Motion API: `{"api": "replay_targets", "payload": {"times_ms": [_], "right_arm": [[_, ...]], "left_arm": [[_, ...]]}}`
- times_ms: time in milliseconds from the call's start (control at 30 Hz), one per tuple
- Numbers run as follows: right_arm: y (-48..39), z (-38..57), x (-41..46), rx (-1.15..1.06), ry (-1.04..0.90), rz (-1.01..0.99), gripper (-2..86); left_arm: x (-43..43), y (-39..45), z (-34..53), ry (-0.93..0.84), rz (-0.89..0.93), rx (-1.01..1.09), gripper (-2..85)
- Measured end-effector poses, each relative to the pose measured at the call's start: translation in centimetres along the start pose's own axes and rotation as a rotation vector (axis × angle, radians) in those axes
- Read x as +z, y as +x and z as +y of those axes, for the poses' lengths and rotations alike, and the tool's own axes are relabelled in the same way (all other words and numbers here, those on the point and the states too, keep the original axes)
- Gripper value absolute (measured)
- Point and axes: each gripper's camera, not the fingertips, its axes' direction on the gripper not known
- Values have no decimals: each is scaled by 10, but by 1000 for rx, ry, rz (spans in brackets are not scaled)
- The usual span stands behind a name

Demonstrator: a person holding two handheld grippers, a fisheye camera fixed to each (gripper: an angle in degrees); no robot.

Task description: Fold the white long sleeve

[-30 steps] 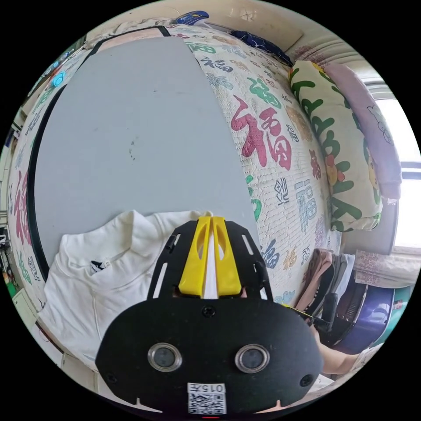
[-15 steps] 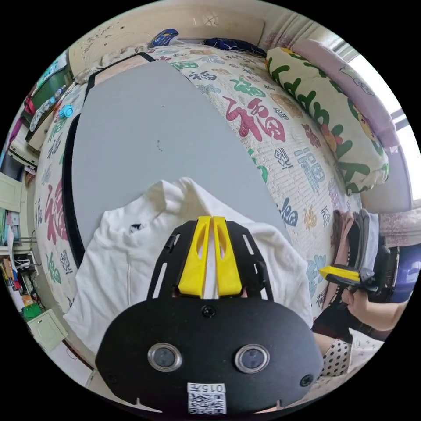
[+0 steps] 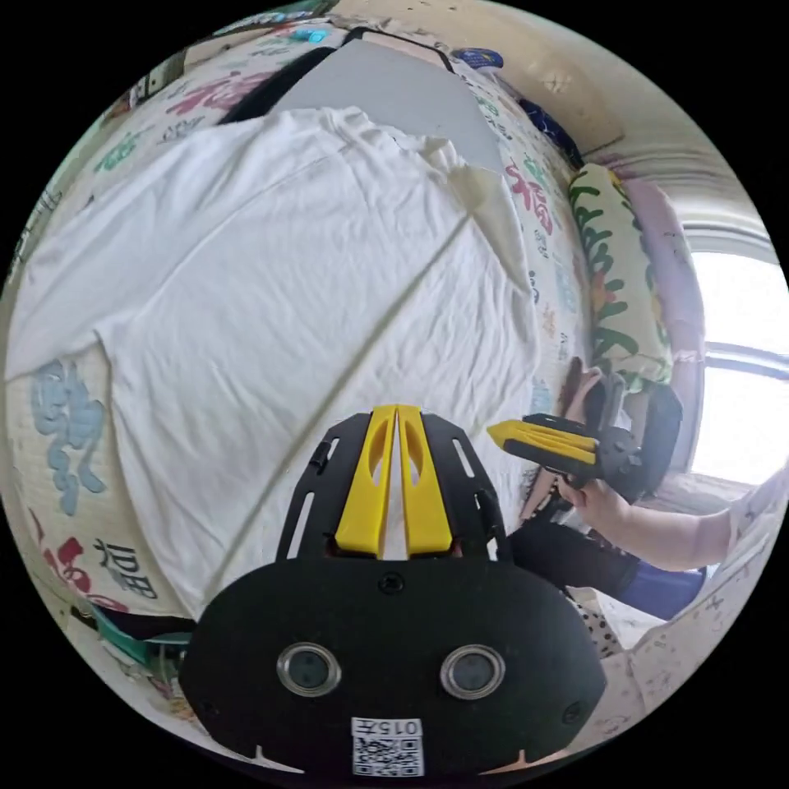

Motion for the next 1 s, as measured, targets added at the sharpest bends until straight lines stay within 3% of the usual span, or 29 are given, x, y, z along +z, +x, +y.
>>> {"api": "replay_targets", "payload": {"times_ms": [167,300,400,533,667,1000], "right_arm": [[59,-37,15,122,7,122,-5],[99,-62,36,184,-42,174,-5],[109,-82,65,184,-111,241,-5],[117,-105,114,213,-180,245,-5],[136,-120,159,308,-228,242,-5],[158,-149,227,280,-274,329,-4]], "left_arm": [[62,-63,22,77,396,-161,-9],[98,-96,25,129,478,-189,-9],[139,-131,25,148,654,-232,-9],[192,-188,29,310,1190,-296,-9],[219,-201,7,162,1185,-332,-9],[266,-220,-31,163,1167,-350,-9]]}}
